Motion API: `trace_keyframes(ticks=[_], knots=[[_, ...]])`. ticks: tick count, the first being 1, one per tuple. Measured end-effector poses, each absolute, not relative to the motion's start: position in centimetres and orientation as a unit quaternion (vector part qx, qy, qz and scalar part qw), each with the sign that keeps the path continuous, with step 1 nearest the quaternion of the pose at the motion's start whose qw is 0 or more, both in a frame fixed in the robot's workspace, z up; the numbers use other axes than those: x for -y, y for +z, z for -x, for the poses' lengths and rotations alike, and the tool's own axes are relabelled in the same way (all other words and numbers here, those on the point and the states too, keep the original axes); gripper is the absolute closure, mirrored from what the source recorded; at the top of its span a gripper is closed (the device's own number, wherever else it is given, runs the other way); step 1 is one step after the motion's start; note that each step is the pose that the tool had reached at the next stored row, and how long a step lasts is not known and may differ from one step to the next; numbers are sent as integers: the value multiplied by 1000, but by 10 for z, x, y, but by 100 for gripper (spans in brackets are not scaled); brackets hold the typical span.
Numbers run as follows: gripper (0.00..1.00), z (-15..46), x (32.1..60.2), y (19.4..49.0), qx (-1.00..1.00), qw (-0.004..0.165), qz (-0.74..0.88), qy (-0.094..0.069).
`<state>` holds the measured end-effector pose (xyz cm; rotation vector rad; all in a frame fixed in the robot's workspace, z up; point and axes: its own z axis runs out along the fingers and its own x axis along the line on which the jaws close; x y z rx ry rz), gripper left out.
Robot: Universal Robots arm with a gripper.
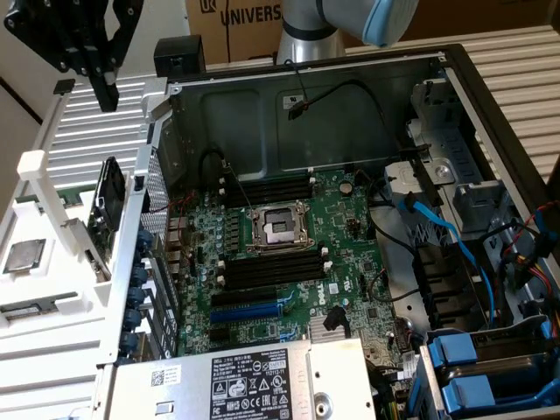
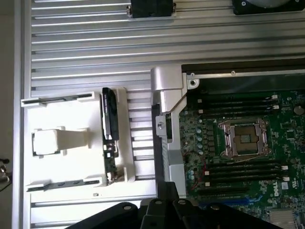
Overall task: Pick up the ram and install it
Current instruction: 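Reach for the ram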
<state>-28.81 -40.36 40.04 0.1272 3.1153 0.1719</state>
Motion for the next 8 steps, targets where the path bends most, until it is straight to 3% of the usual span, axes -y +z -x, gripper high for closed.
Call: trace_keyframes(ticks=[8], knots=[[89,329,404,400,-998,8,-38,55]])
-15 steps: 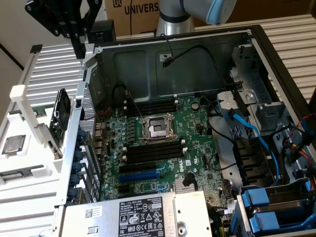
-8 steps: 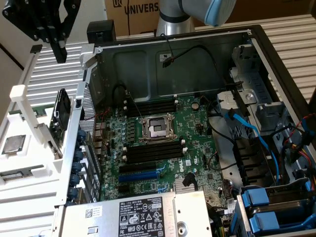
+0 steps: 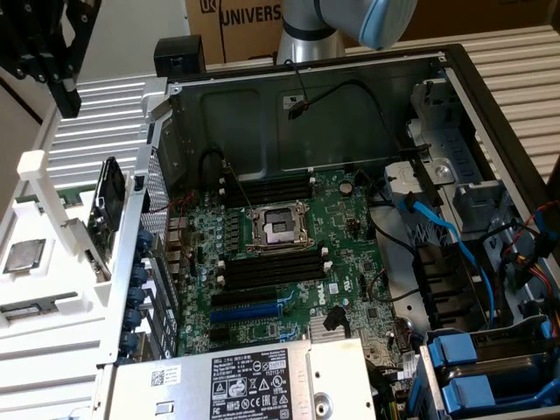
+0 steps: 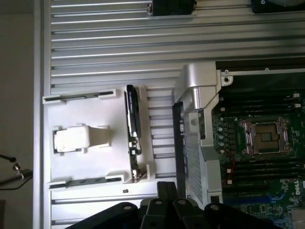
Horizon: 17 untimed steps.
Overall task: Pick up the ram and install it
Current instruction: 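Reach for the ram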
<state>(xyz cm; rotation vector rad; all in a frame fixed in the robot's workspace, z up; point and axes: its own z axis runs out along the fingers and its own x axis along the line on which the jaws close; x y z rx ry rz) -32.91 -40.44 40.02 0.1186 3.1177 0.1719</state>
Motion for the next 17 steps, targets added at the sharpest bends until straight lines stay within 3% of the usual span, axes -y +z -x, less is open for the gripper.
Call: trace_keyframes(ticks=[17], knots=[[89,406,404,400,-998,6,-36,55]])
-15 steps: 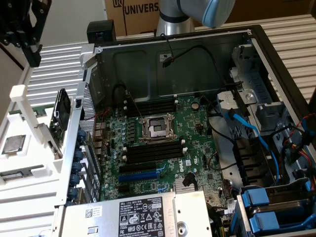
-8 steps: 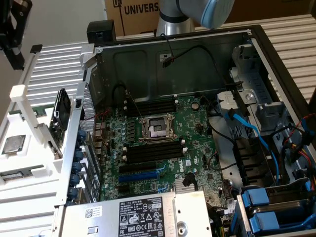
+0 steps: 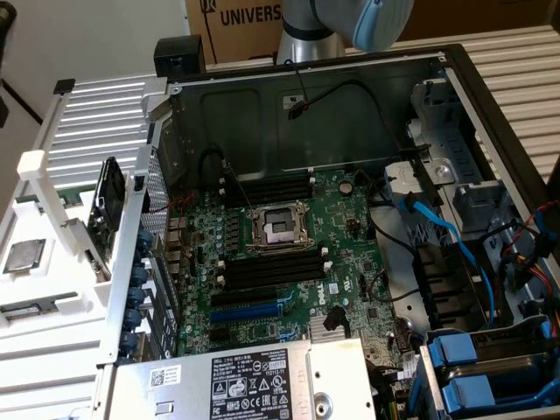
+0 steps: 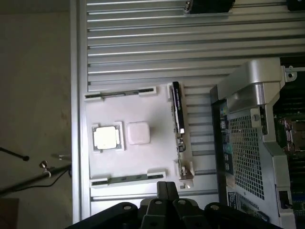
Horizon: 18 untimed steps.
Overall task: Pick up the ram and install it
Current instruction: 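Reach for the ram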
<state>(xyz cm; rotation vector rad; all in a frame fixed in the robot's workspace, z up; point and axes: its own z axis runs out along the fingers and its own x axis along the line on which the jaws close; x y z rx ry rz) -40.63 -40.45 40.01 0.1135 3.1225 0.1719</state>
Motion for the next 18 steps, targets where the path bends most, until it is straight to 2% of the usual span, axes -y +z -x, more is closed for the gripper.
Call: trace_keyframes(ticks=[4,8,18], knots=[[89,416,404,400,-998,5,-29,53],[89,420,403,400,-999,2,-6,42],[89,441,397,398,-999,1,9,41]])
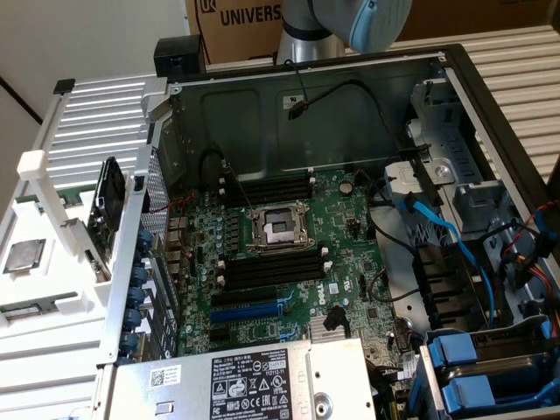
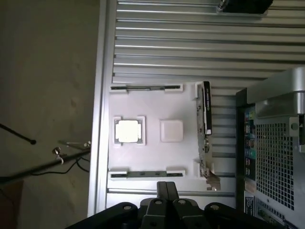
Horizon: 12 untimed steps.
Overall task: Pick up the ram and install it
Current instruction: 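Reach for the ram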
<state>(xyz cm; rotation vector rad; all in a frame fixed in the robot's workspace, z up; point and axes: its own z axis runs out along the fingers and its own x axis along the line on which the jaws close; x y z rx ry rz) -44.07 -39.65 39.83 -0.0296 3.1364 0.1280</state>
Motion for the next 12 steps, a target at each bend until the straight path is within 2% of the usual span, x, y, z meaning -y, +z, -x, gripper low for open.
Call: trace_keyframes(ticks=[12], knots=[[89,457,384,395,-999,1,12,41]])
